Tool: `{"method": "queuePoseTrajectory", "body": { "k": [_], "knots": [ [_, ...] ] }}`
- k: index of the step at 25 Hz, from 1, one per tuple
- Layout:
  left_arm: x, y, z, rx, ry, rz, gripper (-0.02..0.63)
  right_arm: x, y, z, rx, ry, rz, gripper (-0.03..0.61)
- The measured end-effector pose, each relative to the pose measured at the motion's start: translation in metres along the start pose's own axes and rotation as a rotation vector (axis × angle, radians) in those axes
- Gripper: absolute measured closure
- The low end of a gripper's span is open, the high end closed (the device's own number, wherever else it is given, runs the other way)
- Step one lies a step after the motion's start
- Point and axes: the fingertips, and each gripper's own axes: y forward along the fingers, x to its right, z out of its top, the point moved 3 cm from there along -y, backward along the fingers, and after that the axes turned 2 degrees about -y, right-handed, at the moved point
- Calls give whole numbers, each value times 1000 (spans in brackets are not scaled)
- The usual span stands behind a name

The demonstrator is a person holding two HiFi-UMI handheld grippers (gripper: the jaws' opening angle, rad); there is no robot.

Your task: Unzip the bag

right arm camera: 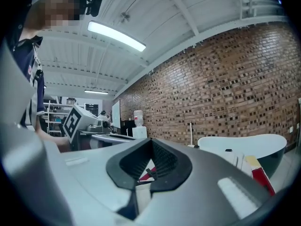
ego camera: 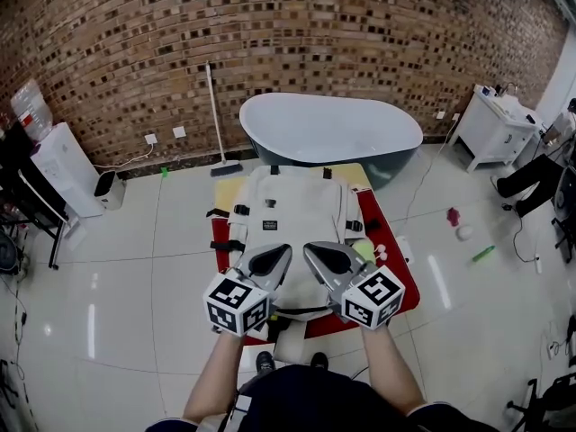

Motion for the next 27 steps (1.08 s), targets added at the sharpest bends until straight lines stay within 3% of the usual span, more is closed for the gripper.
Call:
{"method": "queuePoseTrajectory", "body": {
  "k": [27],
  "knots": [
    [10,15,-5,-36,14,-51,612,10,-12,2,-2,2,-43,572]
  ]
}}
